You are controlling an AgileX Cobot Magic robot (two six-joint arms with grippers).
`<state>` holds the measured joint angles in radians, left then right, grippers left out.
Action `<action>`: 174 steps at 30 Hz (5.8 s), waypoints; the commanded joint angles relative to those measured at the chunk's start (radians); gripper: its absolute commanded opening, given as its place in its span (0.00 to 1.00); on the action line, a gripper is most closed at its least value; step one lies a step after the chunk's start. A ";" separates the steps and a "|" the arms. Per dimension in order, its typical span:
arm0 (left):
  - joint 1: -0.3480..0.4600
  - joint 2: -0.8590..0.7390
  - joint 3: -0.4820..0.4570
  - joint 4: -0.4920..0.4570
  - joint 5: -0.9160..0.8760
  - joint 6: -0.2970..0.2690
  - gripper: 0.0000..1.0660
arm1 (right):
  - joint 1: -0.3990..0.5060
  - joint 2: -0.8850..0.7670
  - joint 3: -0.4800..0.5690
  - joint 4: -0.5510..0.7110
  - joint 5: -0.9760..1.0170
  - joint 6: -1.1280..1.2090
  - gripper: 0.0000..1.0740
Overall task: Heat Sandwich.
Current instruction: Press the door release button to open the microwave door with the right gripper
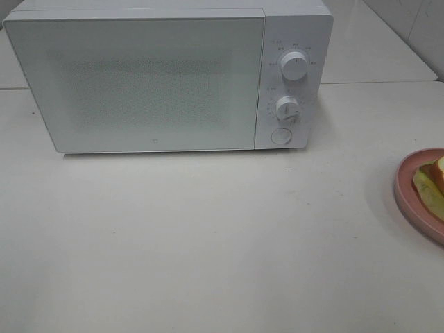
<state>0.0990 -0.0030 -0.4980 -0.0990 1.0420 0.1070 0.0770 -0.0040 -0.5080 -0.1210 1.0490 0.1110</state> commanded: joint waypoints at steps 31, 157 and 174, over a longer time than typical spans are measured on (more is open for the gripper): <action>0.001 -0.026 0.001 -0.006 -0.004 -0.004 0.92 | -0.007 0.205 -0.056 0.000 -0.190 0.031 0.72; 0.001 -0.026 0.001 -0.006 -0.004 -0.004 0.92 | 0.692 1.660 0.135 0.972 -2.103 -0.055 0.70; 0.001 -0.026 0.001 -0.006 -0.004 -0.004 0.92 | 0.692 1.660 0.135 0.965 -2.008 0.668 0.69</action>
<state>0.0990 -0.0030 -0.4980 -0.0990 1.0420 0.1070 0.7660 1.6580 -0.3750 0.8550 -0.9700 0.7340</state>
